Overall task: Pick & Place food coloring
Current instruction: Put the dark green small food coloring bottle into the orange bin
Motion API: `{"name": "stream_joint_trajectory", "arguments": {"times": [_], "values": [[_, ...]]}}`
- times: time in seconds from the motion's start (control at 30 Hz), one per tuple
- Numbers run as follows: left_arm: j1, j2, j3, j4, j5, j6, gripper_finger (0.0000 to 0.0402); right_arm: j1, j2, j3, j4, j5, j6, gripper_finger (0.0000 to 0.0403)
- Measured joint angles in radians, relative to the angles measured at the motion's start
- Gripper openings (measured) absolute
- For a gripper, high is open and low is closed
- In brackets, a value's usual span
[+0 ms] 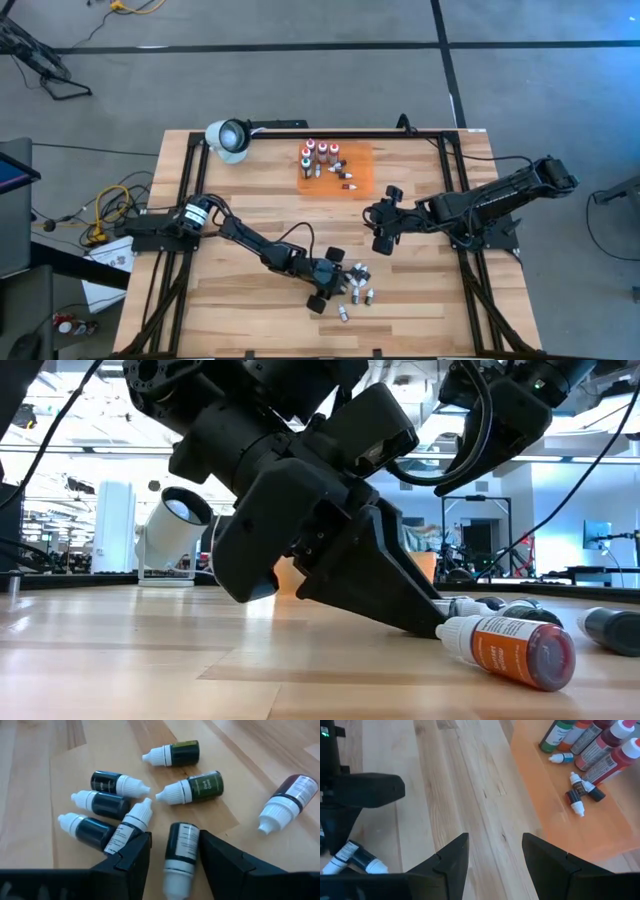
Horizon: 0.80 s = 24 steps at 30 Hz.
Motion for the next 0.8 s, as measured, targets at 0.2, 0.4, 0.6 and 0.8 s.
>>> {"name": "stream_joint_trajectory", "arguments": {"times": [0.2,0.4,0.6,0.8], "values": [[0.000,0.000,-0.001,0.000,0.013,-0.001,0.0122,0.000,0.000,0.000,0.000,0.000,0.001,0.0177],[0.000,0.000,-0.002,0.003,0.025,0.000,0.0080,0.000,0.000,0.000,0.000,0.000,0.002,0.0177],[0.000,0.000,-0.003,0.006,0.024,0.000,0.0080,0.000,0.000,0.000,0.000,0.000,0.002,0.0177],[0.000,0.000,-0.003,0.007,0.023,-0.001,0.0089,0.000,0.000,0.000,0.000,0.000,0.002,0.0177]]}}
